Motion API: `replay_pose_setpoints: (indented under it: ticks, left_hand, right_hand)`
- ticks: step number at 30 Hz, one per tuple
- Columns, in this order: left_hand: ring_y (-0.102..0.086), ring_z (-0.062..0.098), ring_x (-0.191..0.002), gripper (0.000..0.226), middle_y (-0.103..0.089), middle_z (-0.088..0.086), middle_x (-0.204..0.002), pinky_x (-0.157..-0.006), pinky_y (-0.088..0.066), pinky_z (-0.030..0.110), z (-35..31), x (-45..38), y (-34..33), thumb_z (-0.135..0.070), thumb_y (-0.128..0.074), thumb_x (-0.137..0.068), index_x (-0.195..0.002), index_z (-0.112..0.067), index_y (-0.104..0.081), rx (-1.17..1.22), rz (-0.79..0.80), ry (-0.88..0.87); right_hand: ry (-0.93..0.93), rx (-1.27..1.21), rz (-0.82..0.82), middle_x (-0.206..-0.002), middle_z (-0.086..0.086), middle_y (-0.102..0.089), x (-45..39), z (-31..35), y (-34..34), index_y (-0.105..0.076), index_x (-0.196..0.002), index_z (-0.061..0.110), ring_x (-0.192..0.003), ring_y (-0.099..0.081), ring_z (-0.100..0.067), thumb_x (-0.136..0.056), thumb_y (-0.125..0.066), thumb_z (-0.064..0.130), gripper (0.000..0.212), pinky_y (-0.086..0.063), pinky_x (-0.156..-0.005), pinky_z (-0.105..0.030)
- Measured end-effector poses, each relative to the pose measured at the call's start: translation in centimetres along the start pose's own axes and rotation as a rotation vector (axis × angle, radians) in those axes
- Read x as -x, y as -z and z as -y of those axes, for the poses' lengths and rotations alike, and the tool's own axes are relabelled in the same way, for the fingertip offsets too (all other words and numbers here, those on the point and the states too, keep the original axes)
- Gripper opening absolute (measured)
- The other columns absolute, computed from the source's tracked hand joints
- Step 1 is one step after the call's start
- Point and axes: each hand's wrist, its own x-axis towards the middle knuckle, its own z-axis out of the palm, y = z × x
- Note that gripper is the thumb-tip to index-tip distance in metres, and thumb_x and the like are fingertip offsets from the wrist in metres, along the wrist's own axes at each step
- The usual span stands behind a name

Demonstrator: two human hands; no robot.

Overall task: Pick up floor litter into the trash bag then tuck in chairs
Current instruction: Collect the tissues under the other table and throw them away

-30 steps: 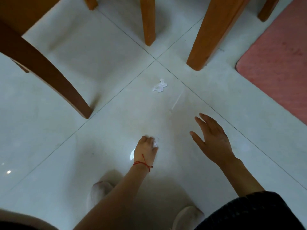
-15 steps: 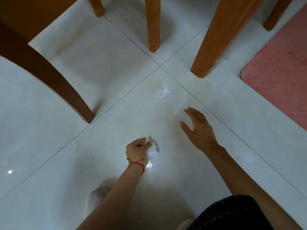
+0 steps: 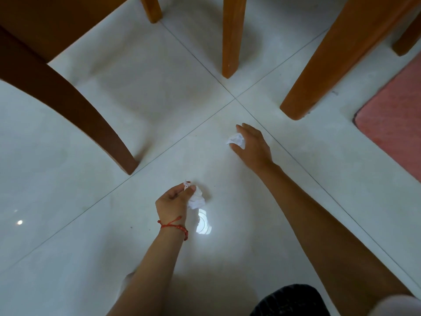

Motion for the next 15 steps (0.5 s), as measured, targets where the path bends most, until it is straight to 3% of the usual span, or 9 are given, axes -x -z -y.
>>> replay_pose_setpoints:
  ticks: [5, 10, 13, 15]
  left_hand:
    - [-0.062, -0.004, -0.052, 0.014, -0.066, -0.016, -0.051, -0.052, -0.047, 0.007, 0.1, -0.4, 0.6, 0.004, -0.068, -0.075, -0.089, 0.0, -0.069, 0.023, -0.017, 0.002]
    - [-0.062, -0.004, -0.052, 0.014, -0.066, -0.016, -0.051, -0.052, -0.047, 0.007, 0.2, -0.5, 0.8, 0.004, -0.068, -0.075, -0.089, 0.0, -0.069, 0.019, -0.028, 0.006]
    - [-0.063, -0.003, -0.051, 0.014, -0.066, -0.015, -0.051, -0.053, -0.048, 0.008, 0.3, -0.6, 0.6, 0.004, -0.069, -0.075, -0.087, -0.001, -0.069, 0.02, -0.03, 0.007]
    - [-0.063, -0.003, -0.052, 0.013, -0.066, -0.015, -0.051, -0.053, -0.048, 0.008, 0.2, -0.7, 0.3, 0.004, -0.069, -0.075, -0.086, -0.002, -0.069, 0.025, -0.024, 0.008]
  right_hand:
    - [0.026, 0.074, 0.019, -0.144, -0.008, -0.039, -1.6, 0.1, -1.0, -0.047, -0.132, 0.012, -0.134, -0.031, -0.023, -0.089, -0.057, 0.021, 0.045, -0.033, -0.105, -0.036]
    - [0.068, 0.116, -0.031, -0.121, -0.012, -0.054, -0.9, -0.5, -1.9, -0.062, -0.114, 0.005, -0.114, -0.045, -0.025, -0.09, -0.051, 0.009, 0.027, -0.036, -0.082, -0.021]
    - [-0.062, -0.107, -0.075, -0.108, -0.014, -0.063, -0.1, -0.3, -1.8, -0.068, -0.101, 0.002, -0.101, -0.057, -0.024, -0.085, -0.058, 0.007, 0.02, -0.036, -0.08, -0.015]
    - [-0.261, -0.419, -0.122, -0.1, -0.012, -0.069, 0.8, 0.4, -1.4, -0.071, -0.095, 0.002, -0.093, -0.063, -0.021, -0.078, -0.066, 0.007, 0.018, -0.046, -0.082, -0.02]
